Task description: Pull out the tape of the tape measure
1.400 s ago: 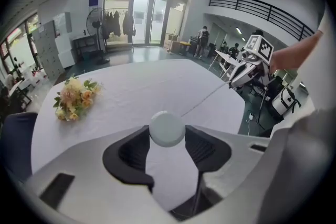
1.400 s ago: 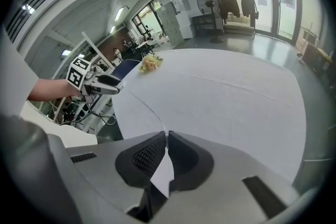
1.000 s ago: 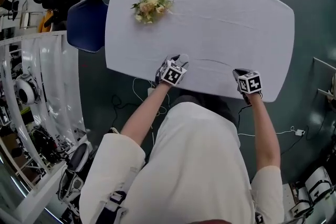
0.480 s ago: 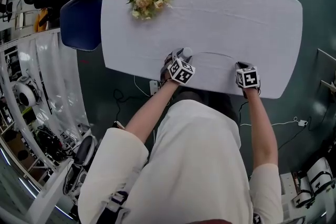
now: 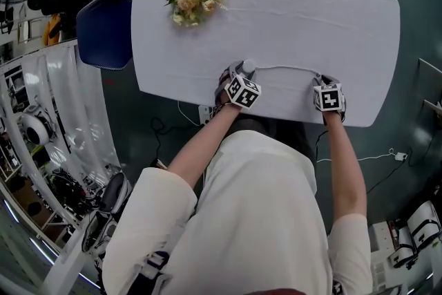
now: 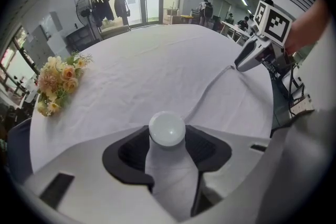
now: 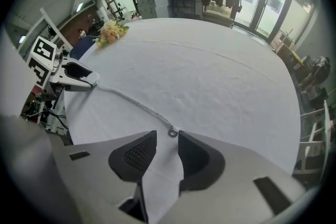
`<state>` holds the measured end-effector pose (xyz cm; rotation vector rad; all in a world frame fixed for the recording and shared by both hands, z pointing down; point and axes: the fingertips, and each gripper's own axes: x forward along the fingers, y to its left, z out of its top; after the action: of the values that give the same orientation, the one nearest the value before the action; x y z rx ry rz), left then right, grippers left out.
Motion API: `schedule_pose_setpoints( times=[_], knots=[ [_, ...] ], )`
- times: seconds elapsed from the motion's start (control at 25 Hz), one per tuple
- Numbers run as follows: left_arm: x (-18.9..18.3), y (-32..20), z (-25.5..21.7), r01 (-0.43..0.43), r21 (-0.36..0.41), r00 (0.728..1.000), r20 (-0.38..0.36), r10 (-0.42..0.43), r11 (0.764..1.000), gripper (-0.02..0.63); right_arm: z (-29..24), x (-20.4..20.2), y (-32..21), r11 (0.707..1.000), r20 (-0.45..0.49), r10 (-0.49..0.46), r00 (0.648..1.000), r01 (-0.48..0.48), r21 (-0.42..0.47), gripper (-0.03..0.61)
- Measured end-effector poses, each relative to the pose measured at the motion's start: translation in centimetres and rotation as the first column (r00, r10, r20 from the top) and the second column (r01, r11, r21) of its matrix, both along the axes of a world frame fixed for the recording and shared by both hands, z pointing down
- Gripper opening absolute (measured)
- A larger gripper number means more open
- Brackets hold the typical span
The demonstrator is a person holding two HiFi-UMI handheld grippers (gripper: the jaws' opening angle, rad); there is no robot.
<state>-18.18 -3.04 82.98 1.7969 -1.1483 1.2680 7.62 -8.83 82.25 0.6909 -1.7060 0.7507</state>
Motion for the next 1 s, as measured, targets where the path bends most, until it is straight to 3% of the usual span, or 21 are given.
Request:
schedule_pose_setpoints(
  times=[0.36, 0.6, 0.8, 1.0],
  knots=[
    [-0.7, -0.4, 0.3, 0.032, 0.001, 0.999, 0.013, -0.032, 0.999, 0.238, -2.0, -0.4, 0.1, 0.996, 0.065, 0.079, 0.995, -0.081, 0.033, 0.15],
    [-0.6, 0.2, -1.2, 0.034, 0.022, 0.999, -0.007, -0.033, 0.999, 0.241, -4.4, -0.4, 1.7, 0.995, 0.102, 0.078, 0.992, -0.083, 0.048, 0.15],
    [-1.1, -0.2, -4.0, 0.076, 0.12, 0.997, -0.041, -0.072, 0.99, 0.235, -7.4, -0.4, 1.6, 0.988, 0.157, 0.083, 0.984, -0.101, 0.113, 0.149],
    [-1.3, 0.2, -9.3, 0.161, 0.242, 0.984, -0.11, -0.138, 0.957, 0.202, -12.5, -0.6, 1.6, 0.977, 0.236, 0.026, 0.972, -0.075, 0.201, 0.147]
  ],
)
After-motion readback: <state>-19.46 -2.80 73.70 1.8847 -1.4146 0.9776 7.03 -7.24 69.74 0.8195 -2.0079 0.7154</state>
